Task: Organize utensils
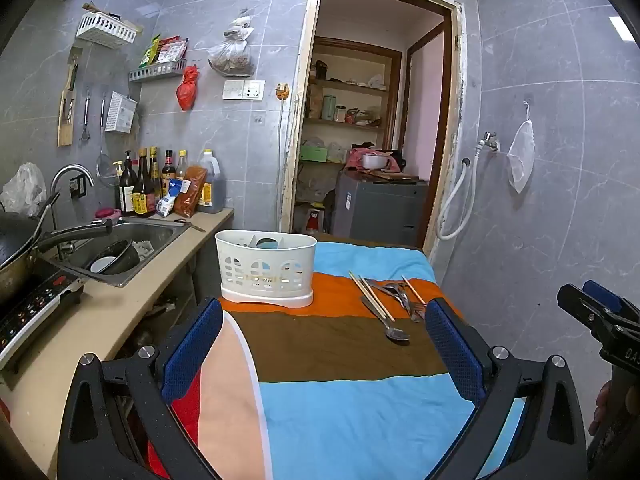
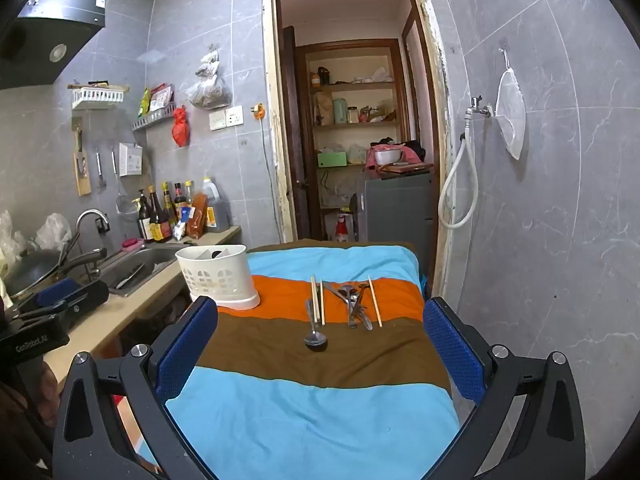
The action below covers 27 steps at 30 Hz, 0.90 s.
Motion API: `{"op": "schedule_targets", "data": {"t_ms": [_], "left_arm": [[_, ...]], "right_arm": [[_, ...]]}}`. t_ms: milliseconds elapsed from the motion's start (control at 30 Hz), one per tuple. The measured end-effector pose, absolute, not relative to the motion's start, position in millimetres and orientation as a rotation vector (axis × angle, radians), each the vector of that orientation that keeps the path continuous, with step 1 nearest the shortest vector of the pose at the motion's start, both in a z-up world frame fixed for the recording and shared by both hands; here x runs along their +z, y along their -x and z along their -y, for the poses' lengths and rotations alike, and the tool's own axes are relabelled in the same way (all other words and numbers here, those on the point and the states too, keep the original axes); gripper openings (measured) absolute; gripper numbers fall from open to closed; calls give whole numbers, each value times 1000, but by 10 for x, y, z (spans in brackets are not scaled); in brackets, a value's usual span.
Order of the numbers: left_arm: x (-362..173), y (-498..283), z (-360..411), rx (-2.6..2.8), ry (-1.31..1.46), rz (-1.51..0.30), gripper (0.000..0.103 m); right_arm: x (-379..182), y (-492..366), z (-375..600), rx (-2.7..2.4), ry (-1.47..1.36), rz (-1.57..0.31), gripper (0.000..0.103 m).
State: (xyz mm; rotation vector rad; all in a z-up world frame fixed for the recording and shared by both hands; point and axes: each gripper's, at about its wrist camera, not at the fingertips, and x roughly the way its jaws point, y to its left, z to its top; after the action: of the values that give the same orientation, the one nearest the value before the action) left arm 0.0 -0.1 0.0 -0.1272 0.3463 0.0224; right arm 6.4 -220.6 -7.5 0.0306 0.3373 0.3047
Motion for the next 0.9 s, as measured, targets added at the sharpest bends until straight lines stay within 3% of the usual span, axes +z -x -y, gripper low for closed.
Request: {"op": "schedule_targets", "data": {"t_ms": [900], "left_arm": [[-10,17,-25,27,136,-353,99]], "right_arm": [[-87,-70,2186,309,-28,-332,103]]}}
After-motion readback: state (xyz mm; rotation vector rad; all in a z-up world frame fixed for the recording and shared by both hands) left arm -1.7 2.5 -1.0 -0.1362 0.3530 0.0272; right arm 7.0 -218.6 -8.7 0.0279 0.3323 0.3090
